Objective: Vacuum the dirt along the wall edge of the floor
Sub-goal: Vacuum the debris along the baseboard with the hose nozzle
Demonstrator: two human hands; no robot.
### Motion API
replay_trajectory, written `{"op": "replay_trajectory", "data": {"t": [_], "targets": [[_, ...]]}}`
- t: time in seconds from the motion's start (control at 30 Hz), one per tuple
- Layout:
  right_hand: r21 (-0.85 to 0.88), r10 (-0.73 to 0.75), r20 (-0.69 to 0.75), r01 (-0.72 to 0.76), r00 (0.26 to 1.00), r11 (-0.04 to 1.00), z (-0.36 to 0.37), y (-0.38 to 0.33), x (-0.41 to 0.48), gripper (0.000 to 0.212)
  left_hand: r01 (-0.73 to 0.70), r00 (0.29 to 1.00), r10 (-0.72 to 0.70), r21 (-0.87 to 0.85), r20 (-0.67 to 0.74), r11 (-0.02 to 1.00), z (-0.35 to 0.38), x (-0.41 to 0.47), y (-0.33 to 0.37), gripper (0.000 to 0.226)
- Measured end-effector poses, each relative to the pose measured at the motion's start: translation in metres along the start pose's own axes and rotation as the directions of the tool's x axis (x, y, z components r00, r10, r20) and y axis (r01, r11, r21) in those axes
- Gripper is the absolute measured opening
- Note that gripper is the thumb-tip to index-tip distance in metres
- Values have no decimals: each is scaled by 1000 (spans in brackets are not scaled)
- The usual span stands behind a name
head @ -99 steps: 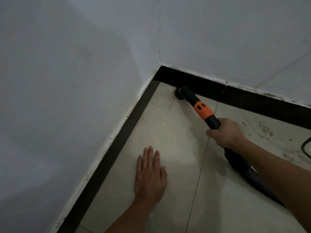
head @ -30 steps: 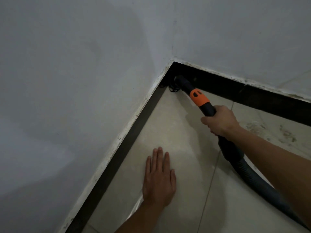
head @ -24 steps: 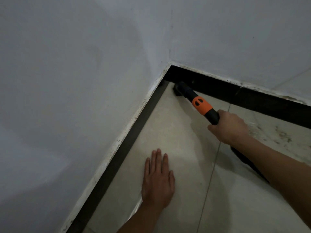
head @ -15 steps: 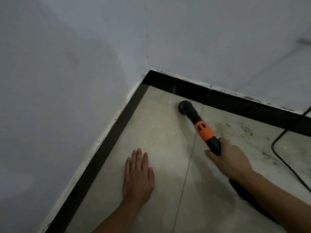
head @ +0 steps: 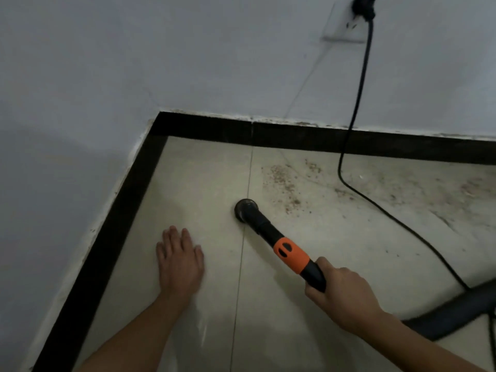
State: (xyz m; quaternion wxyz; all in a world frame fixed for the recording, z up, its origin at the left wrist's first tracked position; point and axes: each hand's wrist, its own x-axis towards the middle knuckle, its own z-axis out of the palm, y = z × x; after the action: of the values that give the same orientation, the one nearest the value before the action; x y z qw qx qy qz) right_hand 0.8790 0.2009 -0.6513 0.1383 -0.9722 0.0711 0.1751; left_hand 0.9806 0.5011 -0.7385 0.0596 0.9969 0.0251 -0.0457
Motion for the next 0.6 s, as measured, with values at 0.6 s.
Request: {"op": "replay_trajectory", "data": {"t": [0.6], "targets": [[-86,99,-20,-100,995,991,-6,38,-31,23,-161,986,156,-102,-64,982,10,6,47,57]]}}
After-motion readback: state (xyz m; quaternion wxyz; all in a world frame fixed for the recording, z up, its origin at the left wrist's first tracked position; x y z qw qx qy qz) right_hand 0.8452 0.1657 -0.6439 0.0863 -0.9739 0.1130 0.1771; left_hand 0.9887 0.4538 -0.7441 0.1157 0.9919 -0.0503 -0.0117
